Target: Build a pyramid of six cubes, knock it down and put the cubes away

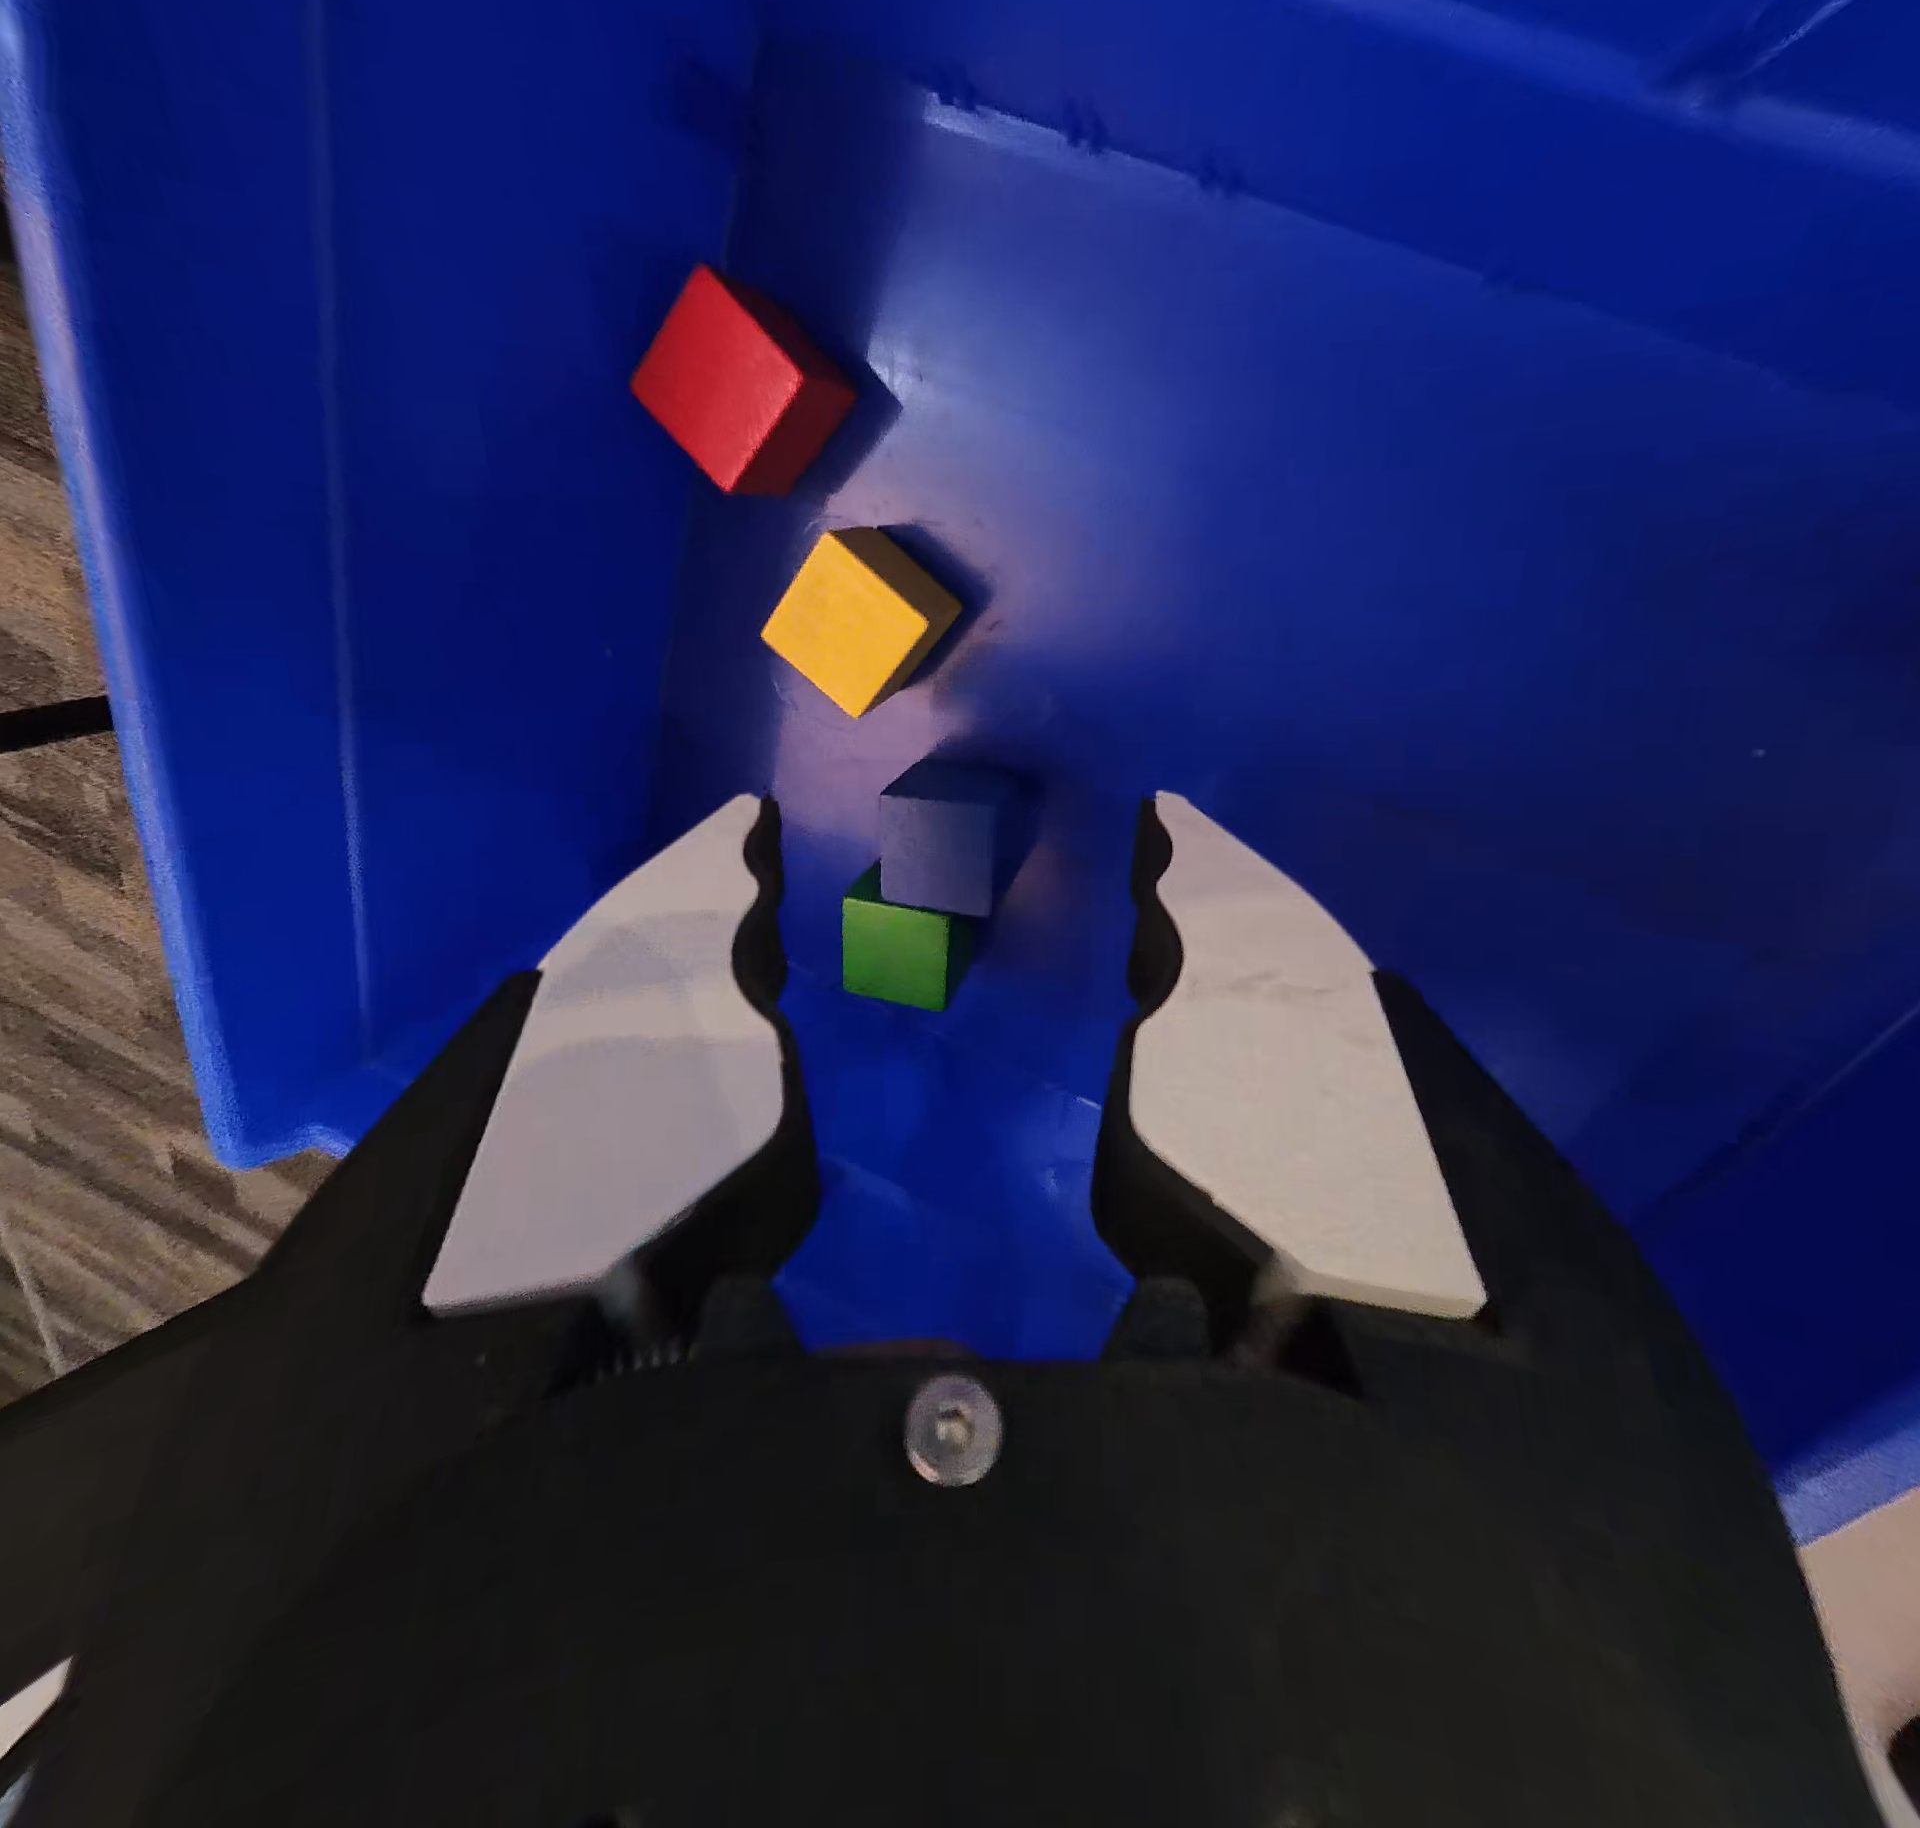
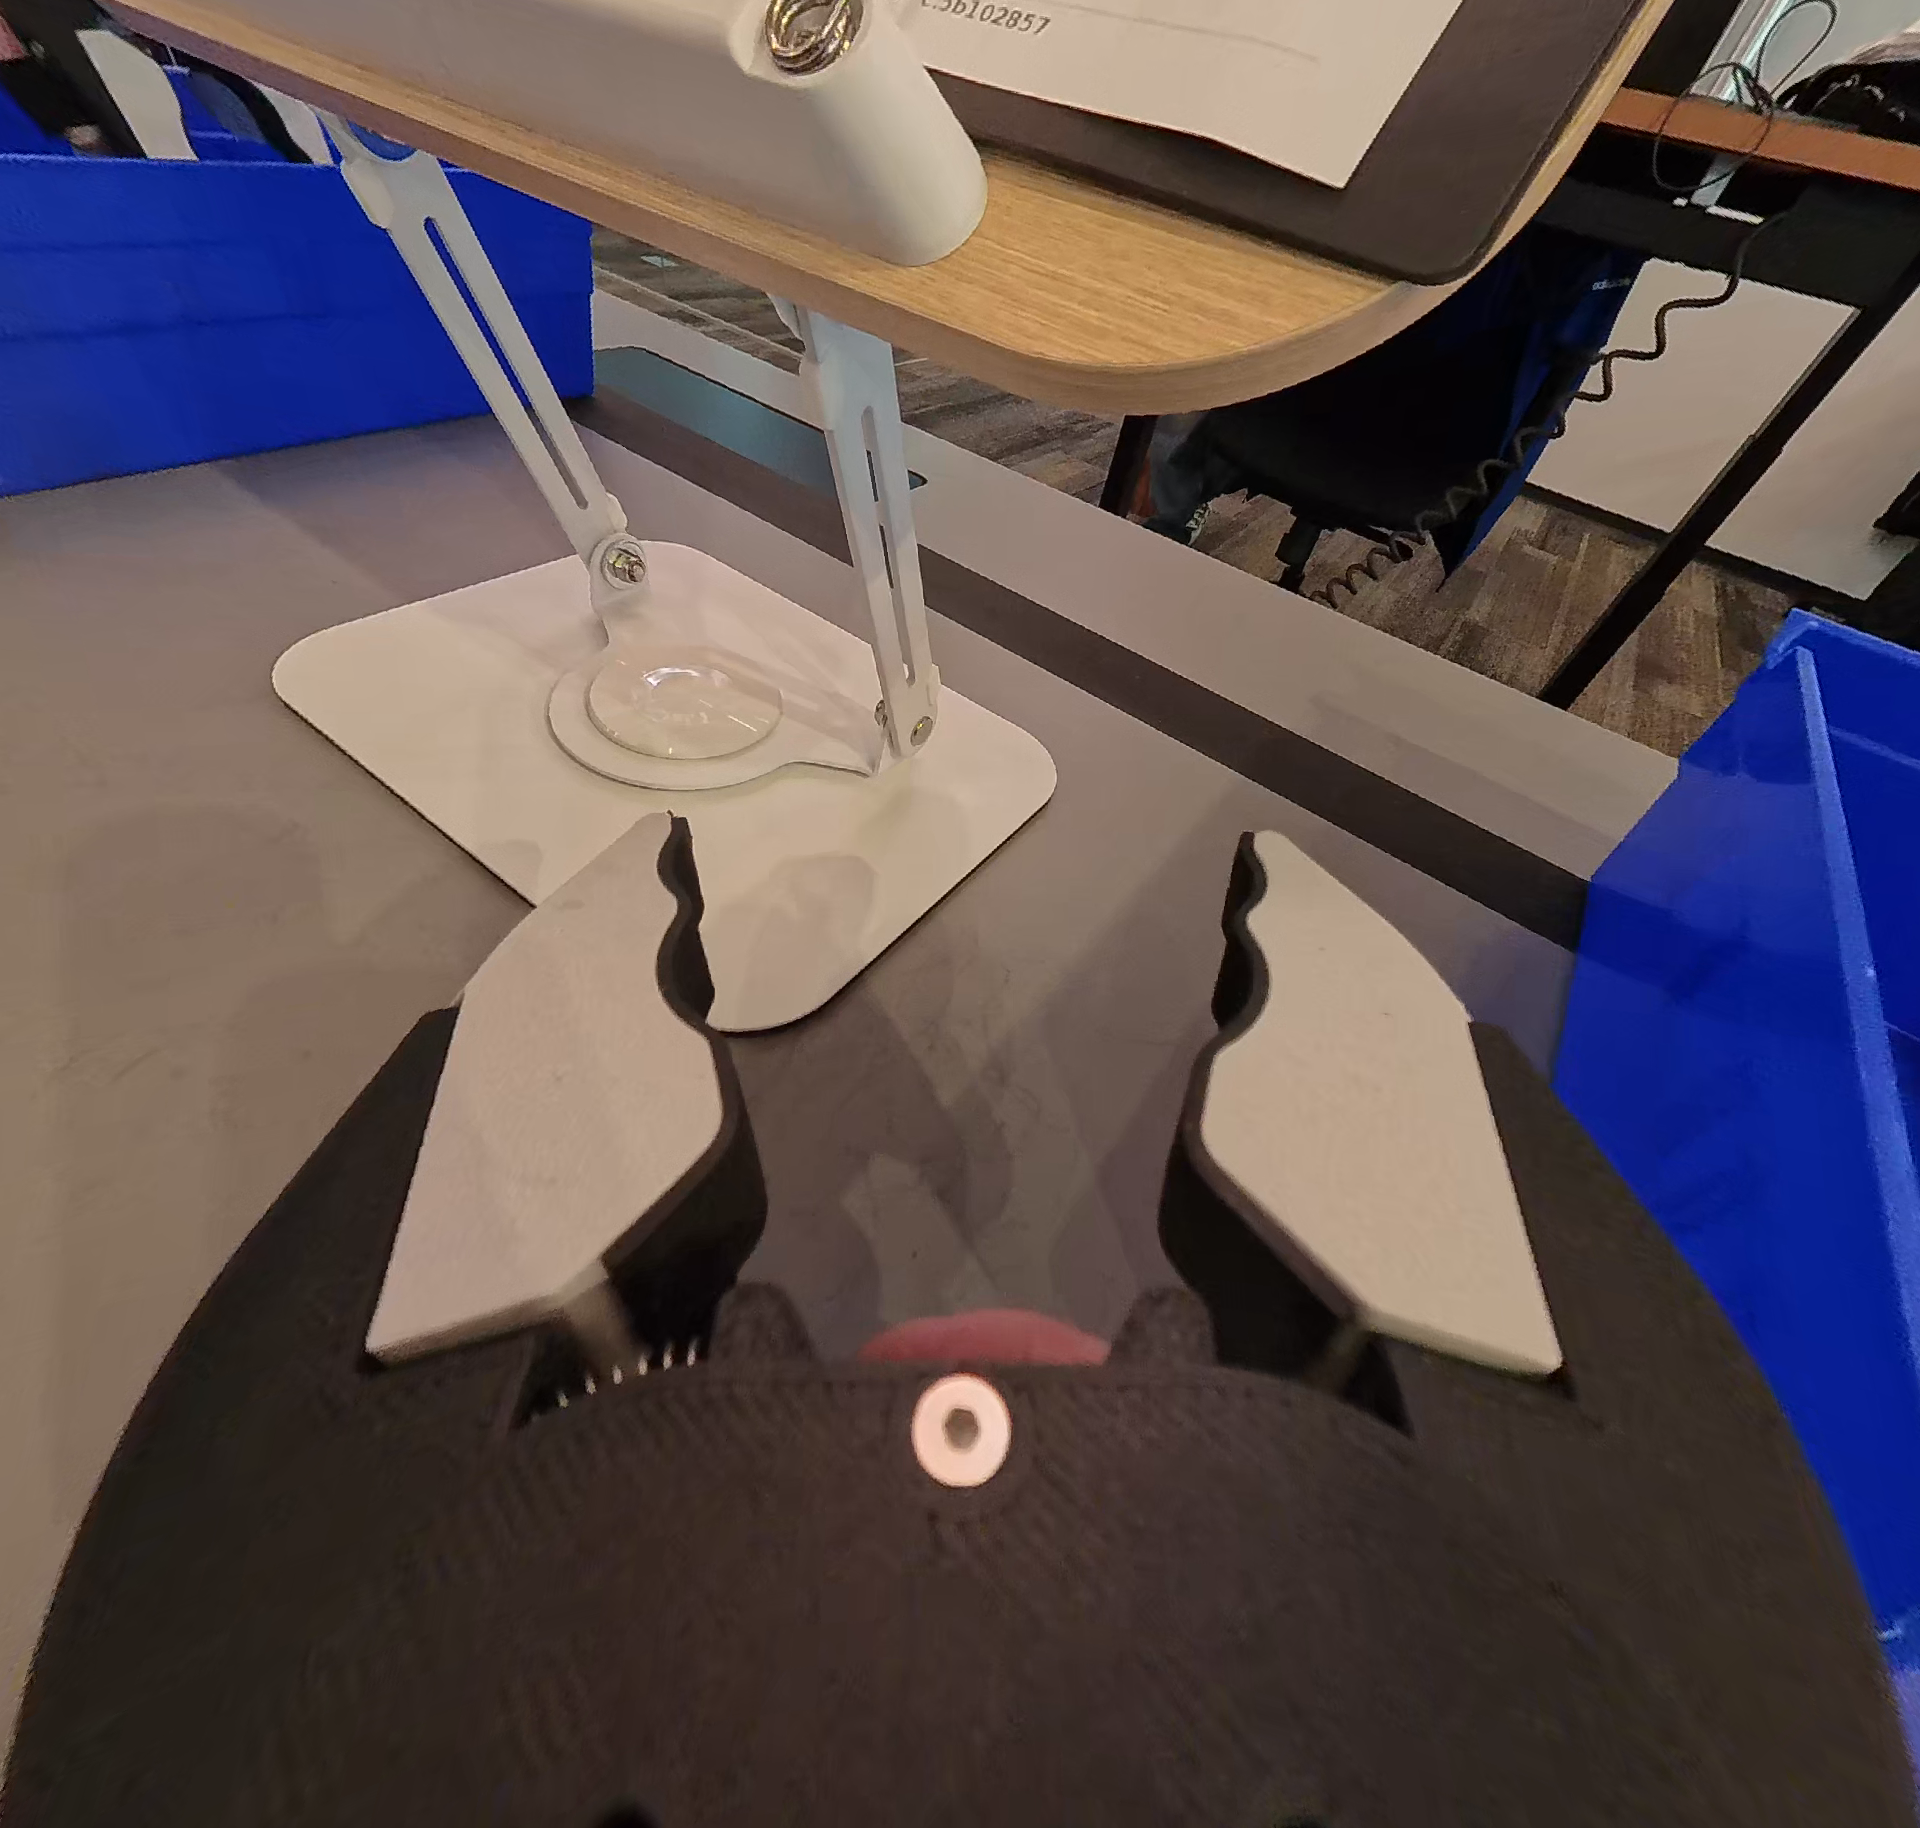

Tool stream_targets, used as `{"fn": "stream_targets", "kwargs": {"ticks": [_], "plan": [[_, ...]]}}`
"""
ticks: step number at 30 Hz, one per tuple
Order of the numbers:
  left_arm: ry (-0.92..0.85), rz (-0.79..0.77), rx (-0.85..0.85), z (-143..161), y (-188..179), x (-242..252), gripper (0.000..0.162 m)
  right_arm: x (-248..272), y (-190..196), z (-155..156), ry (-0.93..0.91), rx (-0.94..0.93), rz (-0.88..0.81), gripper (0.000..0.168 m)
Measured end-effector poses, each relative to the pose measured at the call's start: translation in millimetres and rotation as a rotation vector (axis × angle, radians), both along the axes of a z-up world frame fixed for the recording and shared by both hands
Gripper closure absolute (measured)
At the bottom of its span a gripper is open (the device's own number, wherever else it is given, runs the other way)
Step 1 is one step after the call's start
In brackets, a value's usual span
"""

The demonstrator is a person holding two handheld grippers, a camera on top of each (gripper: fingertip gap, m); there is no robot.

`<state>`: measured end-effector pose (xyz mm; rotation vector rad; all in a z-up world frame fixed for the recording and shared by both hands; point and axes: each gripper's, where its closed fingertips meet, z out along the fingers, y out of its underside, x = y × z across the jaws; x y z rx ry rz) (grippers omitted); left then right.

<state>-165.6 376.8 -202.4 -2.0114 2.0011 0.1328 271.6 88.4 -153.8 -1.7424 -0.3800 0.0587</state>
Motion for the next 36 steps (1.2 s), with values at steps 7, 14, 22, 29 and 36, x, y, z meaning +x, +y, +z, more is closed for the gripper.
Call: {"fn": "stream_targets", "kwargs": {"ticks": [7, 14, 22, 29, 36], "plan": [[0.222, -0.025, -0.023, -19, 10, -15, 0.101, -1, 0, 0, -0.004, -0.002, 0.004, 0.072], [0.340, -0.005, -0.092, -34, 12, -27, 0.131, -1, 0, 0, -0.002, -0.003, 0.007, 0.072], [0.253, -0.009, -0.091, -25, 10, -17, 0.132, -1, 0, 0, 0.000, -0.004, 0.007, 0.072], [0.210, -0.034, -0.059, -1, -6, -17, 0.133, -1, 0, 0, 0.000, -0.004, 0.007, 0.072], [0.124, -0.025, 0.043, 53, -37, -17, 0.133, 0, 0, 0, 0.005, 0.000, 0.005, 0.072]]}}
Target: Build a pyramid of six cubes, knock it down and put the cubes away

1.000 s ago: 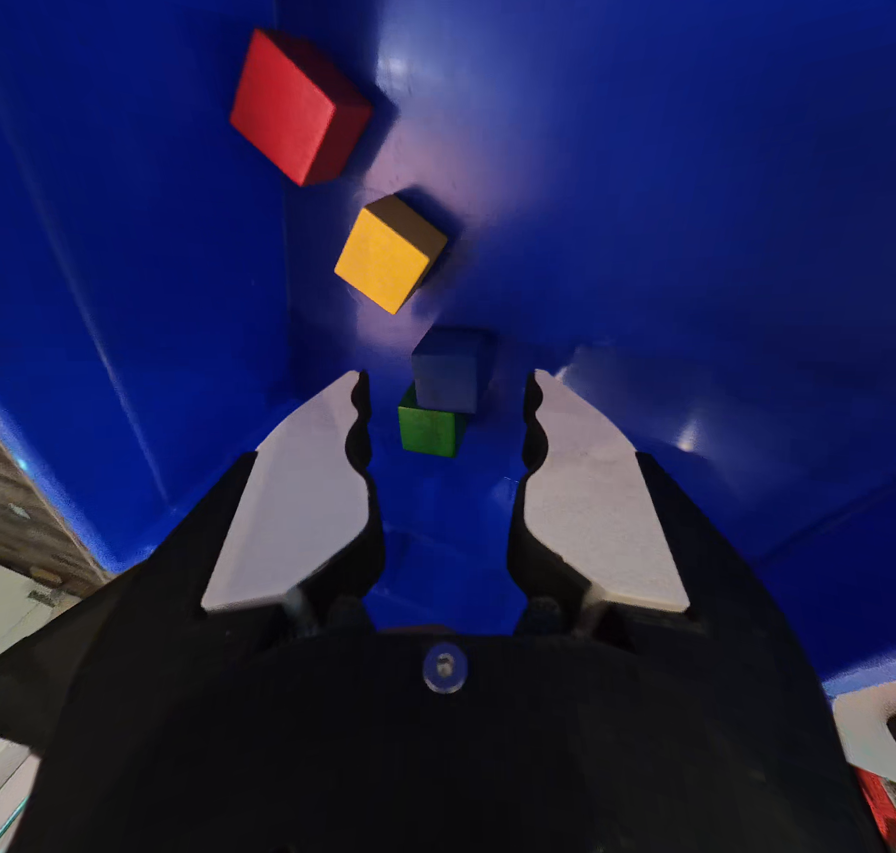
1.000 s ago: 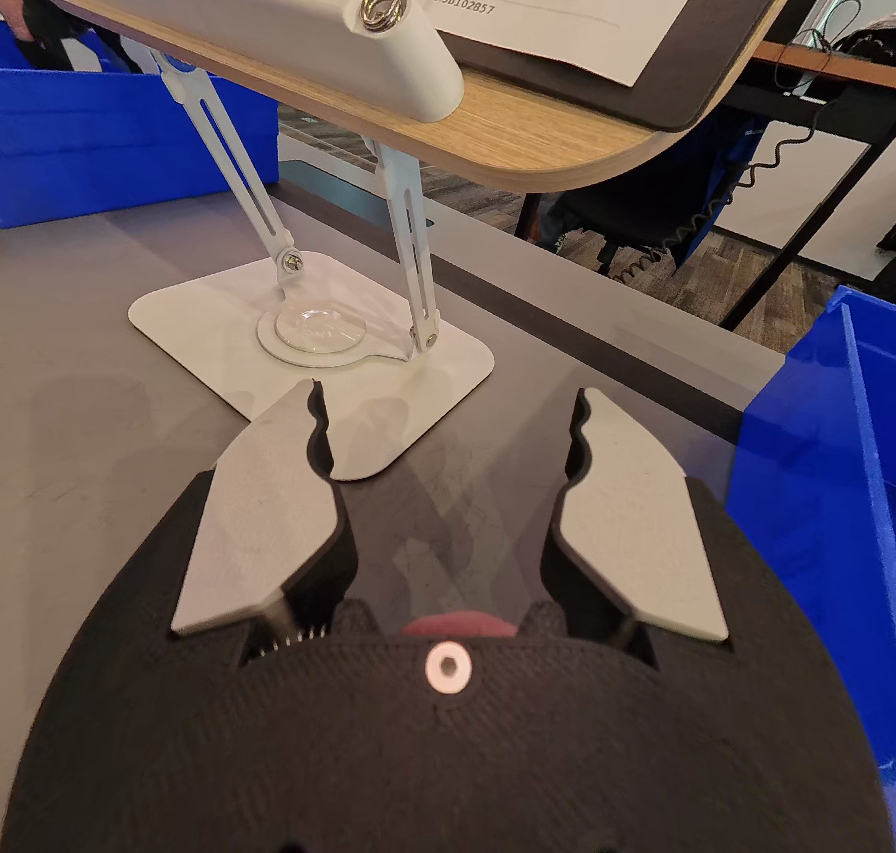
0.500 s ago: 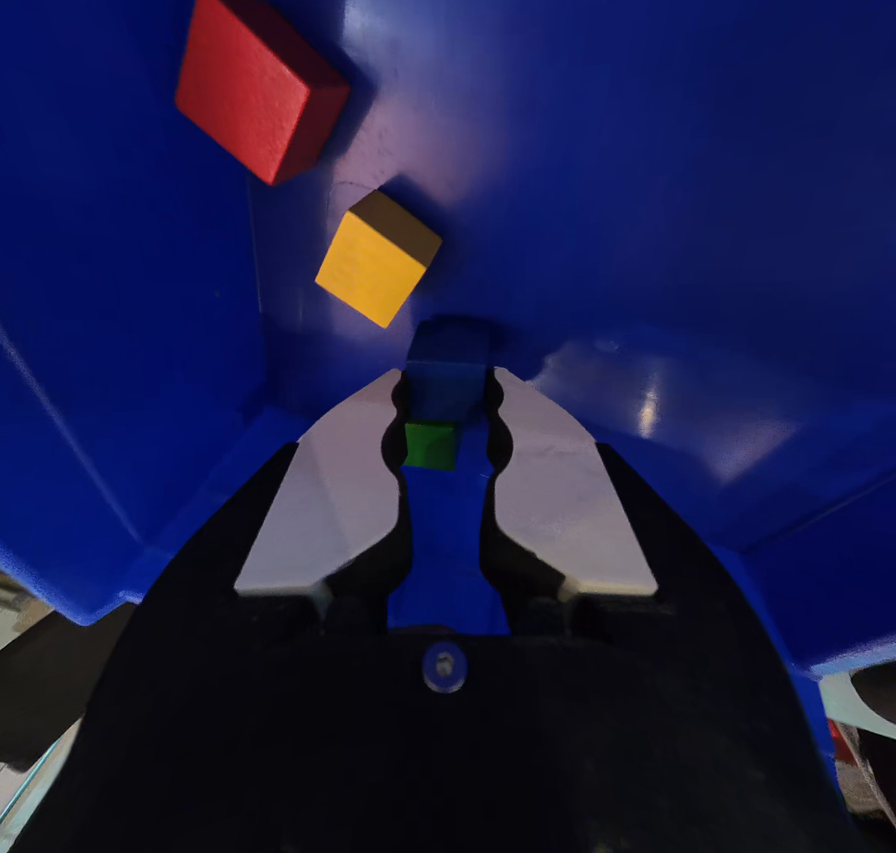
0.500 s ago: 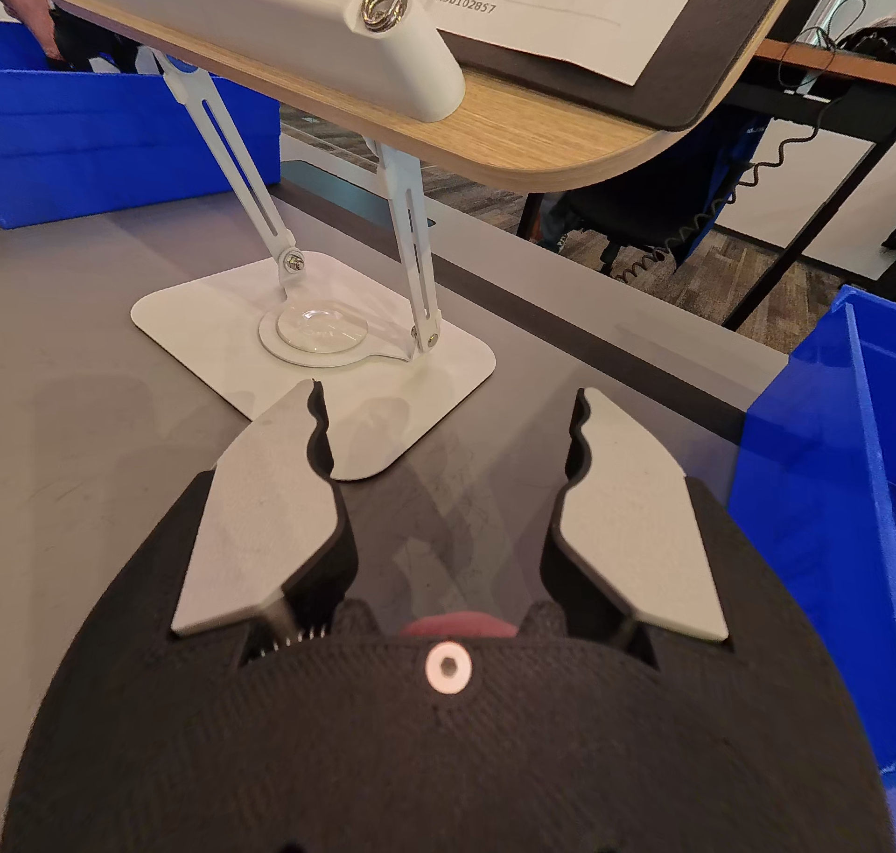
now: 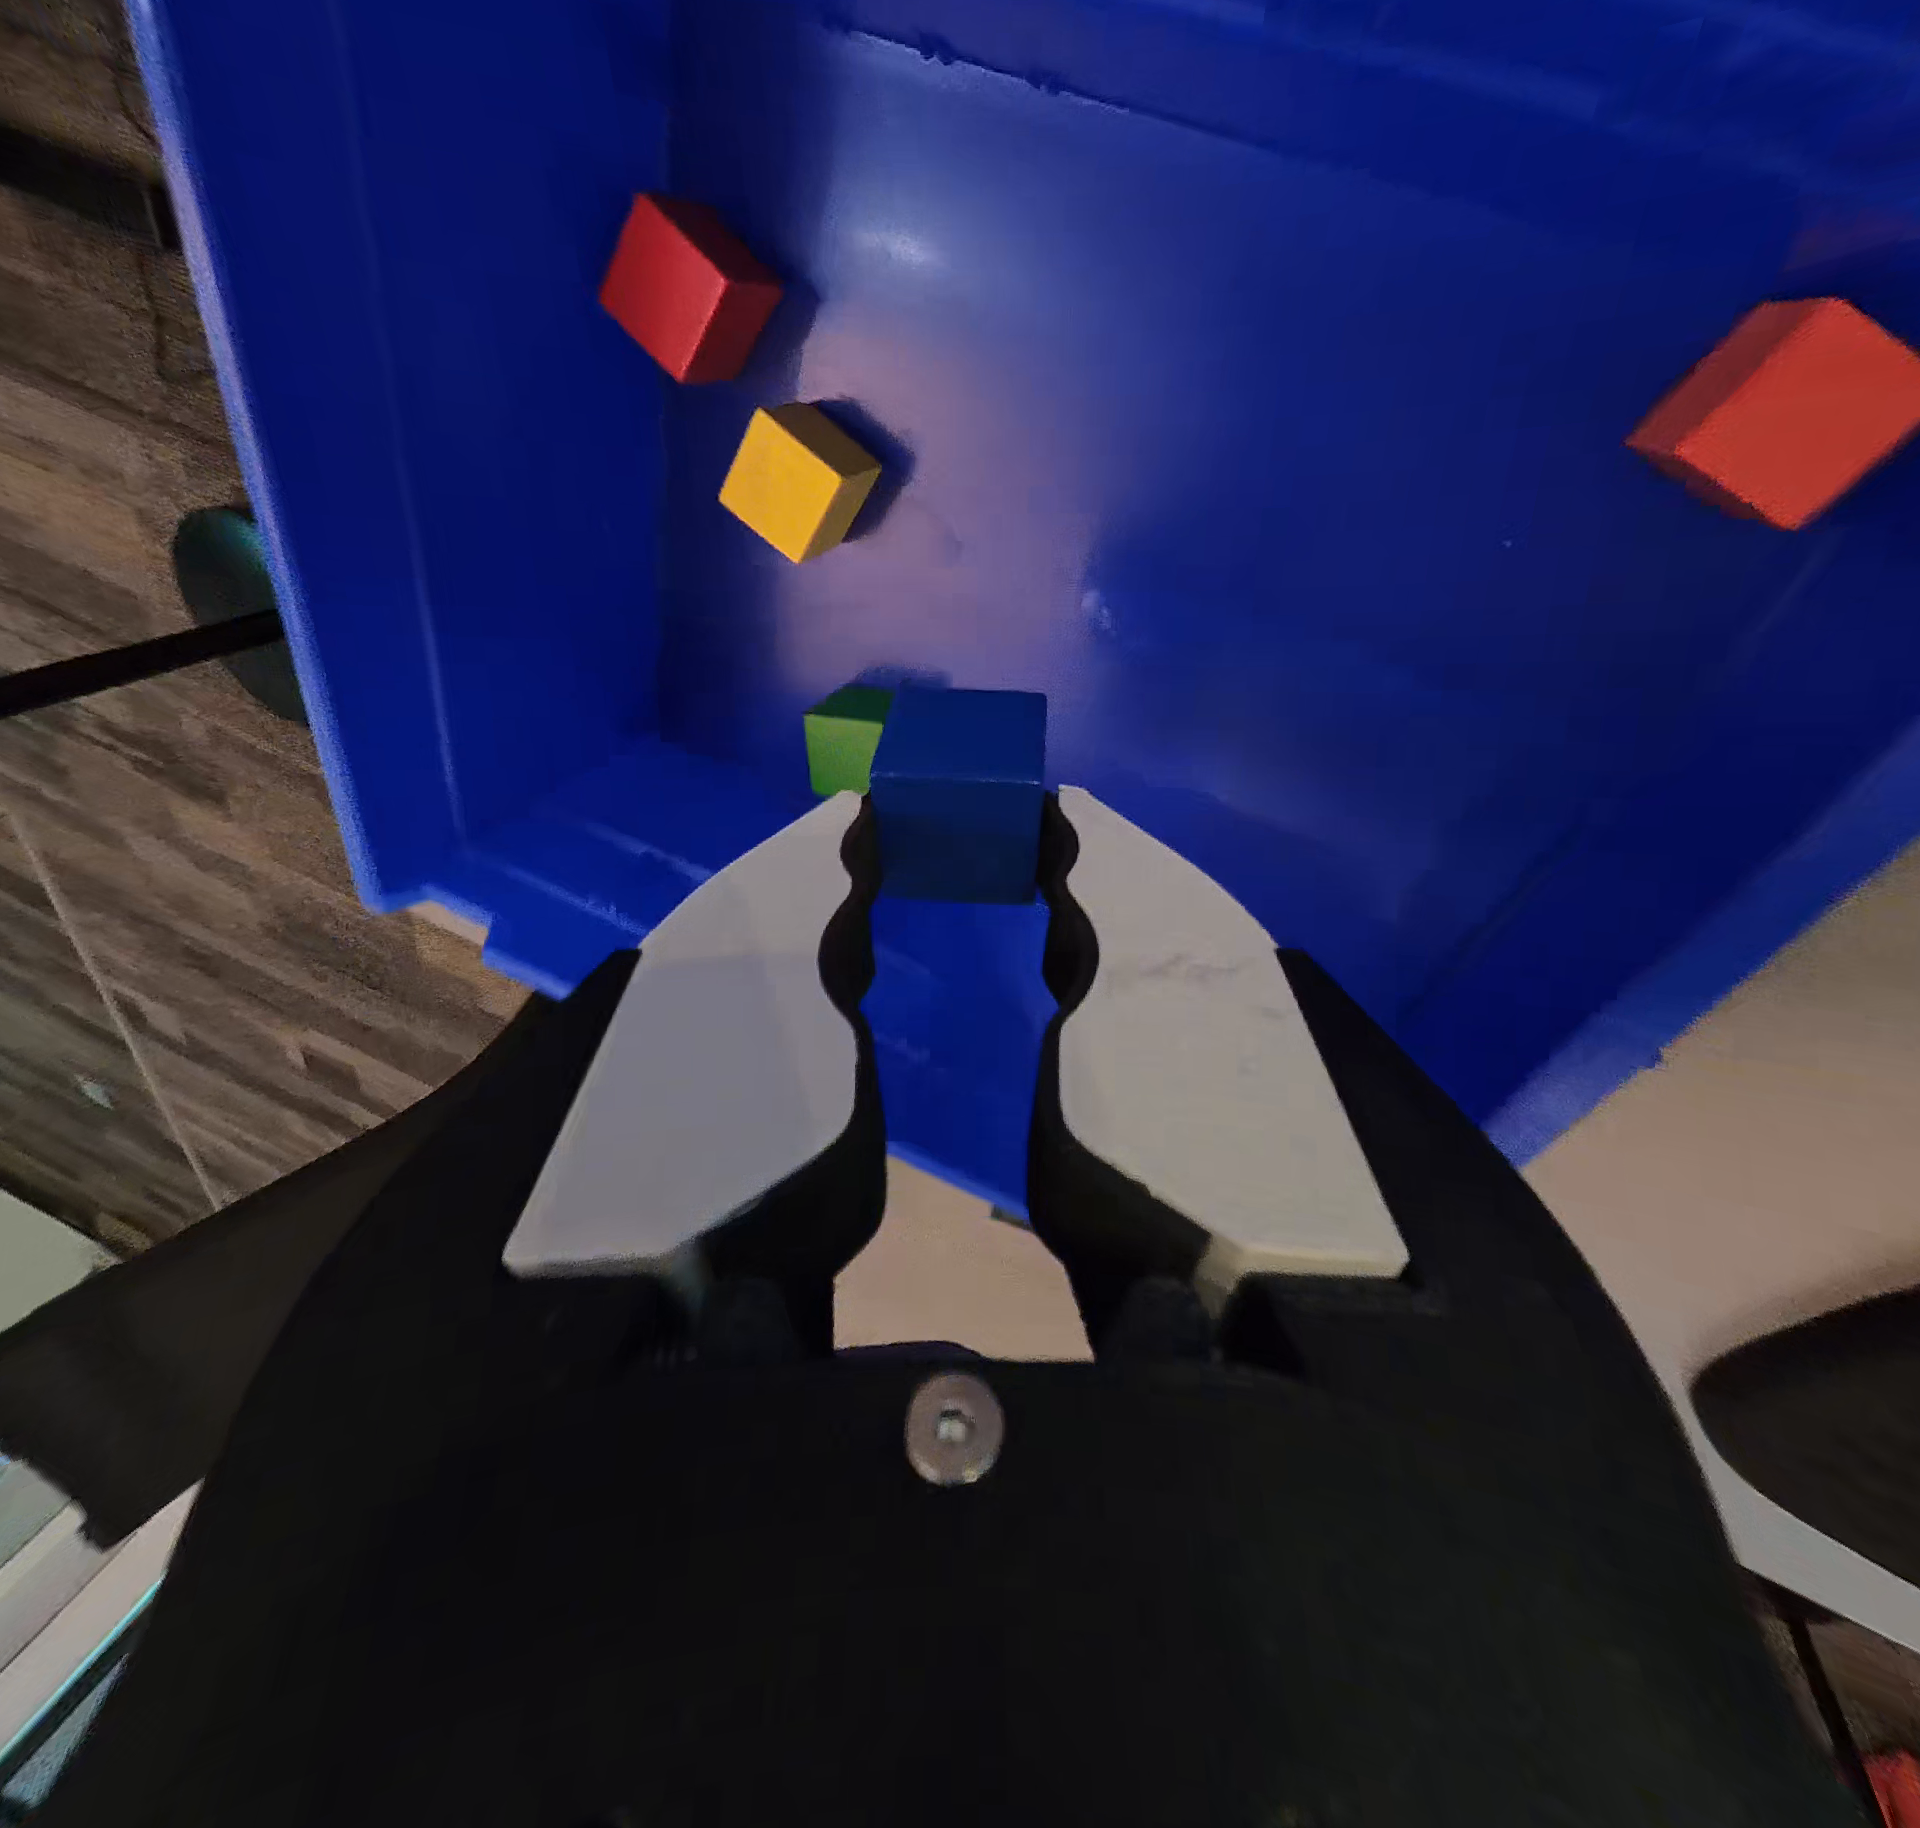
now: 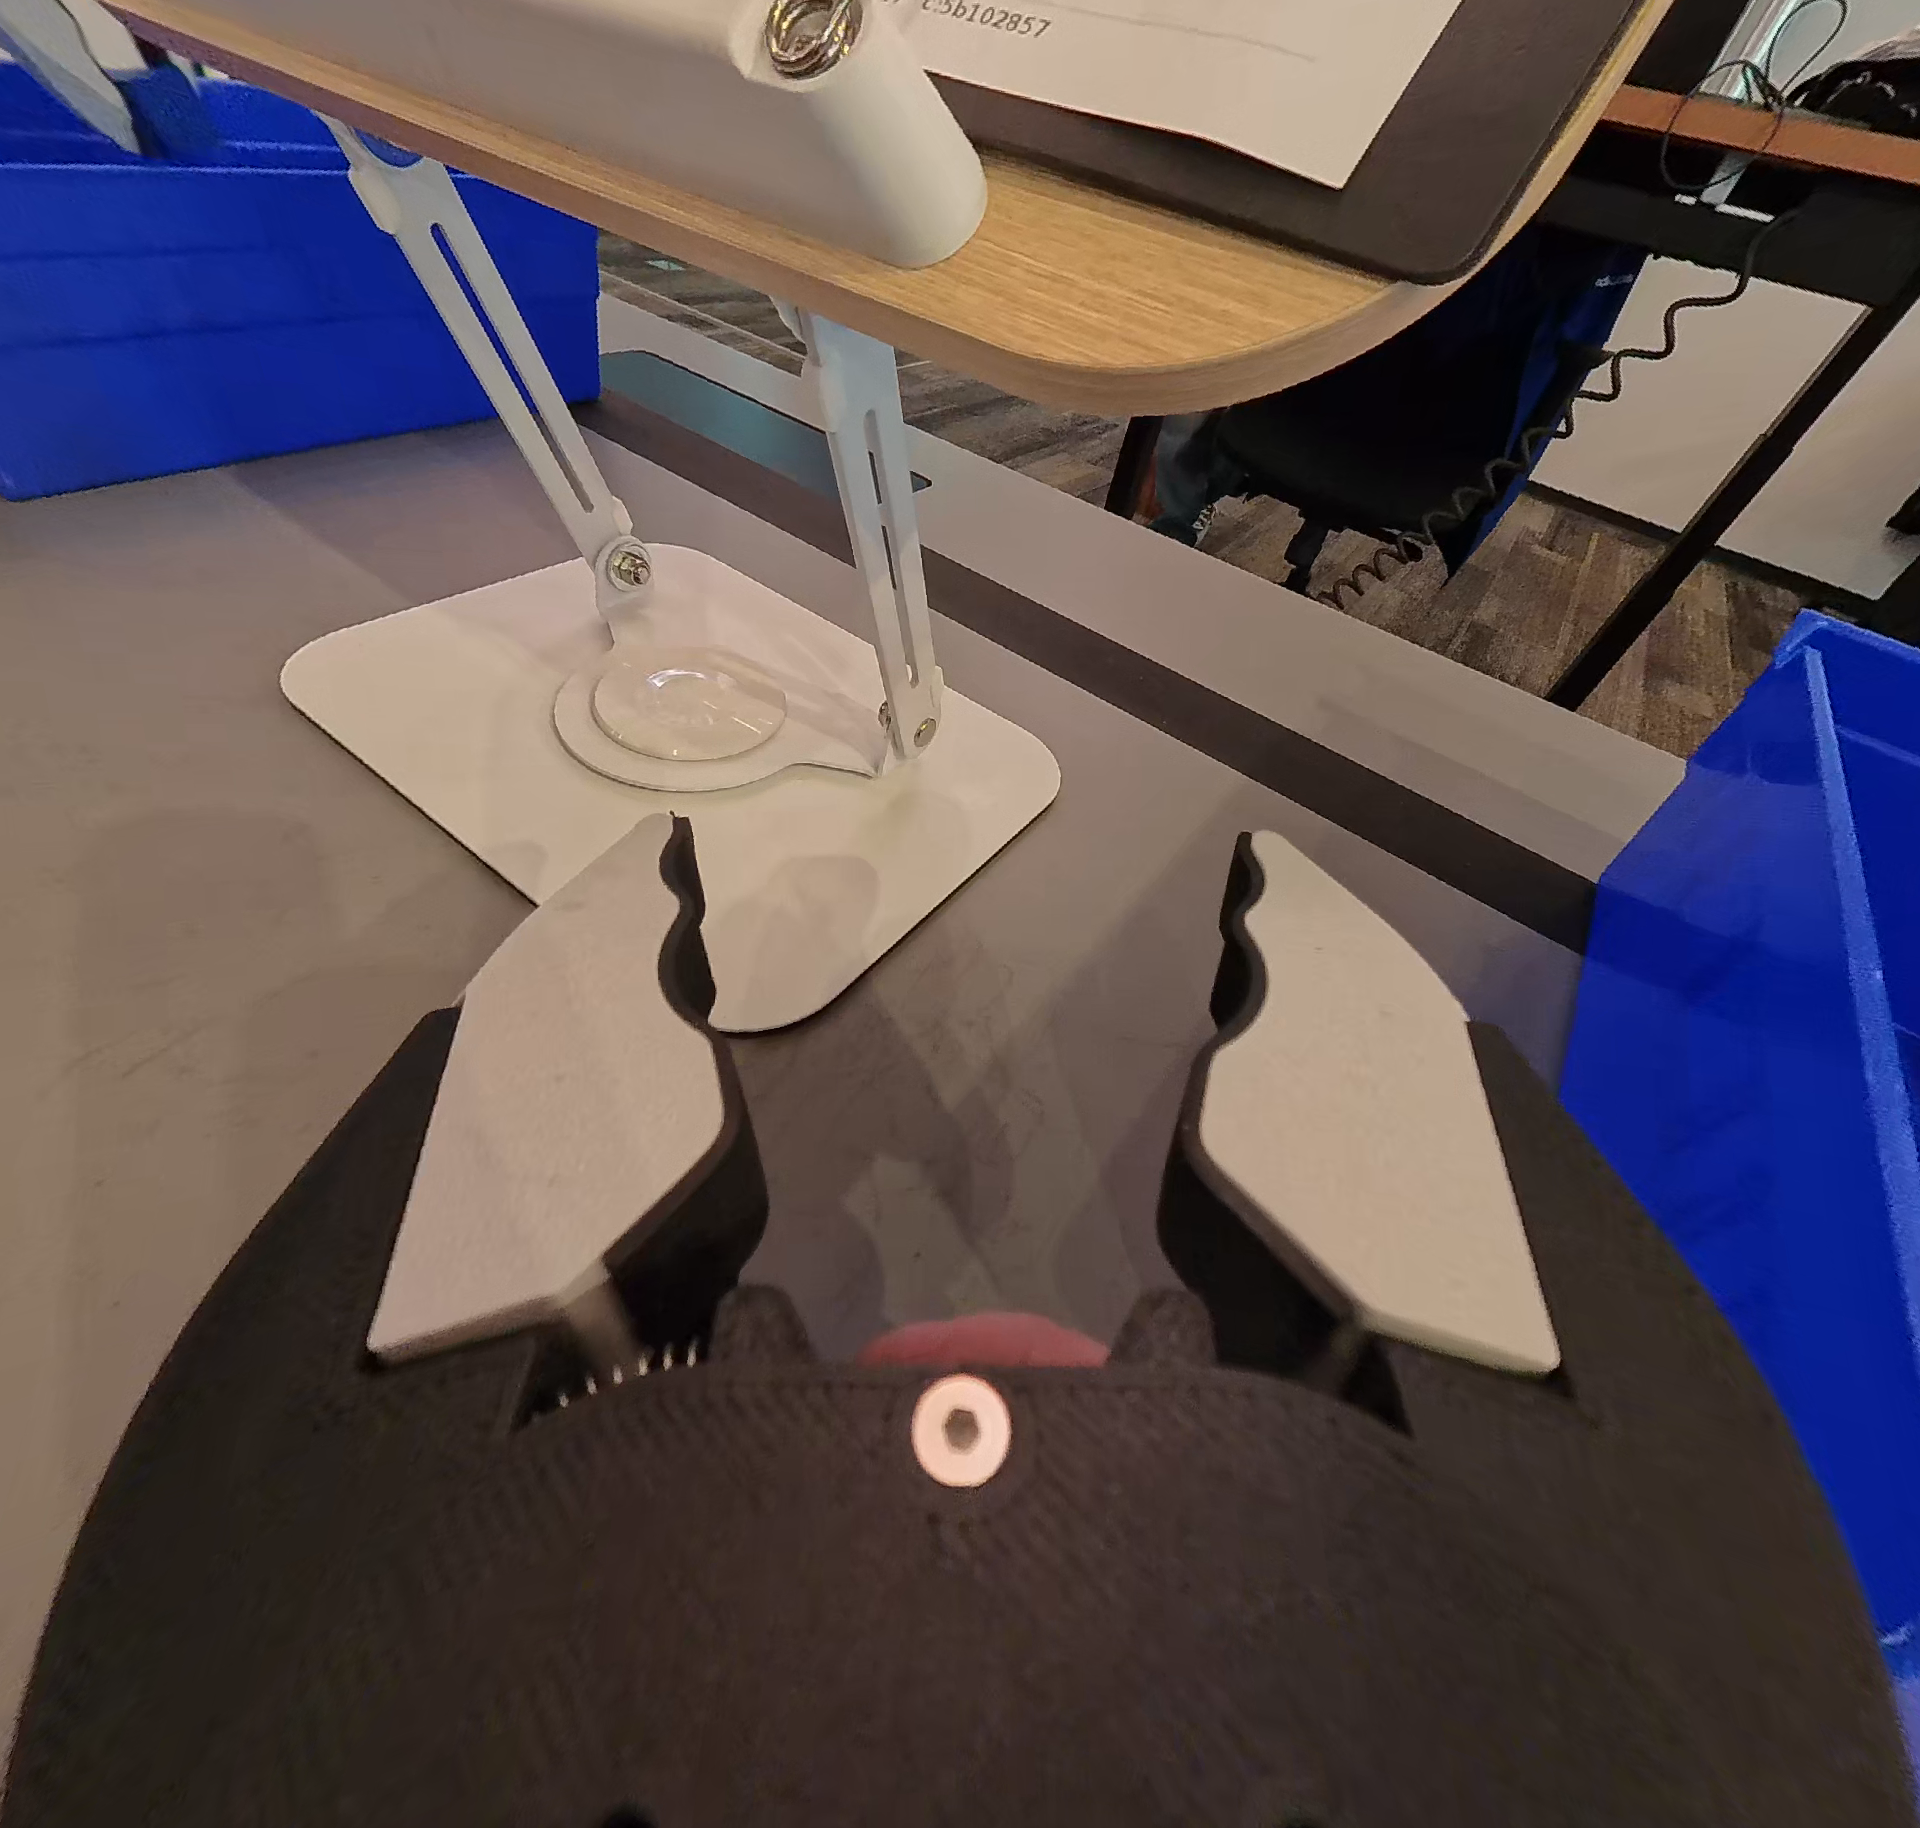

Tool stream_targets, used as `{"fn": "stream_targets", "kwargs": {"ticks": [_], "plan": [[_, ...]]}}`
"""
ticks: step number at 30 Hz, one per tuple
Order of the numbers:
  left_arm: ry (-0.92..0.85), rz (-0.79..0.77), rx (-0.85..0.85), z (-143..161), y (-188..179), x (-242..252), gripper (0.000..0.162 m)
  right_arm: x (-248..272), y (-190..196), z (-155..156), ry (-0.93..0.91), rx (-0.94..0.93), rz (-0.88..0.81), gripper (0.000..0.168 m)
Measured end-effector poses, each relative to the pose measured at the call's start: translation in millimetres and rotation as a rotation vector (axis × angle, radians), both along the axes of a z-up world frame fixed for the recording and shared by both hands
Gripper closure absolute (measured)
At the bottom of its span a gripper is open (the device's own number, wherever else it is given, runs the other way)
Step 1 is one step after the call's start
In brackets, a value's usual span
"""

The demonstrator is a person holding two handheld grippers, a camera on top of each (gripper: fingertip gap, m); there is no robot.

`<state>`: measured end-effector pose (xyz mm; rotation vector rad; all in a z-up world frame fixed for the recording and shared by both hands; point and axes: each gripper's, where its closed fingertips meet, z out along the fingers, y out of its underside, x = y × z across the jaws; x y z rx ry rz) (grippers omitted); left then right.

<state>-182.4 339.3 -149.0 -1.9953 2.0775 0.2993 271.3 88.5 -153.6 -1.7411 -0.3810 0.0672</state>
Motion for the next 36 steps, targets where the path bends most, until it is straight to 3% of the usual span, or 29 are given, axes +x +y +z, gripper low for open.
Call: {"fn": "stream_targets", "kwargs": {"ticks": [6, 13, 23, 31, 36], "plan": [[-0.037, -0.020, 0.086, 42, -38, -1, 0.133, 0, 0, 0, -0.002, 0.002, 0.000, 0.073], [-0.159, -0.169, 0.101, 62, -114, 61, 0.133, 1, 0, 1, 0.005, 0.007, -0.003, 0.073], [-0.097, -0.345, -0.081, 23, -232, 143, 0.134, 0, 0, 1, 0.003, 0.008, -0.001, 0.073], [-0.012, -0.373, -0.184, -15, -291, 188, 0.134, -1, 0, 1, 0.001, 0.009, 0.002, 0.073], [0.071, -0.343, -0.214, -43, -309, 197, 0.134, -1, 0, 1, -0.001, 0.009, 0.005, 0.073]]}}
